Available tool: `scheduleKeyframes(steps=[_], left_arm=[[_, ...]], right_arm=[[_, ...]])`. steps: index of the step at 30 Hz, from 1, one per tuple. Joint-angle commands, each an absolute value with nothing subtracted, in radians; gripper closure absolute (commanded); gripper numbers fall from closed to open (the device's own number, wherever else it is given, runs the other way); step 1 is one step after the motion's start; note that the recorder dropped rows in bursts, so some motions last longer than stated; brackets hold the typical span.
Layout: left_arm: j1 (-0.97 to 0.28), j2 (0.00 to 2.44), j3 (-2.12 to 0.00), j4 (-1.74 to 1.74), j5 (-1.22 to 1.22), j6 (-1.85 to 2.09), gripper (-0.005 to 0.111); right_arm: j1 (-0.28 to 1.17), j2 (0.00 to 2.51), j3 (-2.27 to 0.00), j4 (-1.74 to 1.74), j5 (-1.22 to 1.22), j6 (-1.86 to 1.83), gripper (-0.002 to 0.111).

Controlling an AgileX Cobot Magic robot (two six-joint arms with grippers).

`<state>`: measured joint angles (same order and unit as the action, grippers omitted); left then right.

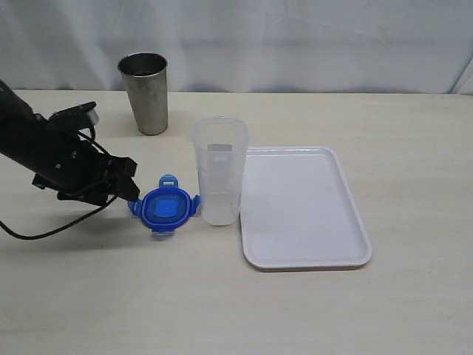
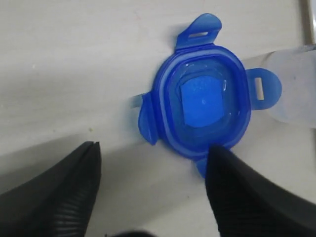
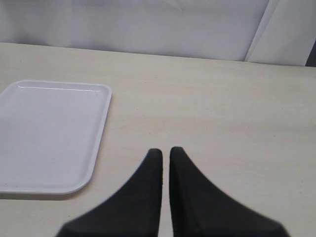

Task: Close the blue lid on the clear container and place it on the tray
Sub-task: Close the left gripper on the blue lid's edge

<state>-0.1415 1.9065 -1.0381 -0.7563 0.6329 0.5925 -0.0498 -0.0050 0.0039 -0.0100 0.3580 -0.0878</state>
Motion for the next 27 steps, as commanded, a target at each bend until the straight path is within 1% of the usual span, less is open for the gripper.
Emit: scheduleKeyframes(steps=[1, 19, 21, 25, 27], left_arm=[[-0.187, 1.948, -1.043, -0.772, 0.532, 0.598, 0.049], [-0.187, 2.029, -1.043, -0.830, 0.476, 0.583, 0.049], [-0.187, 2.030, -1.043, -0.859, 0.476, 0.602, 0.052], [-0.187, 2.030, -1.043, -0.869, 0.468, 0.602, 0.066], [-0.187, 2.030, -1.043, -0.869, 0.482, 0.602, 0.069]], right_arm=[[-0.055, 0.000, 0.000, -0.008, 0.356, -0.090, 0.103], [-0.055, 0.000, 0.000, -0.008, 0.356, -0.090, 0.103], [-0.055, 0.000, 0.000, -0.008, 0.356, -0.090, 0.103], [-0.055, 0.000, 0.000, -0.008, 0.356, -0.090, 0.103], [-0.055, 0.000, 0.000, -0.008, 0.356, -0.090, 0.103]])
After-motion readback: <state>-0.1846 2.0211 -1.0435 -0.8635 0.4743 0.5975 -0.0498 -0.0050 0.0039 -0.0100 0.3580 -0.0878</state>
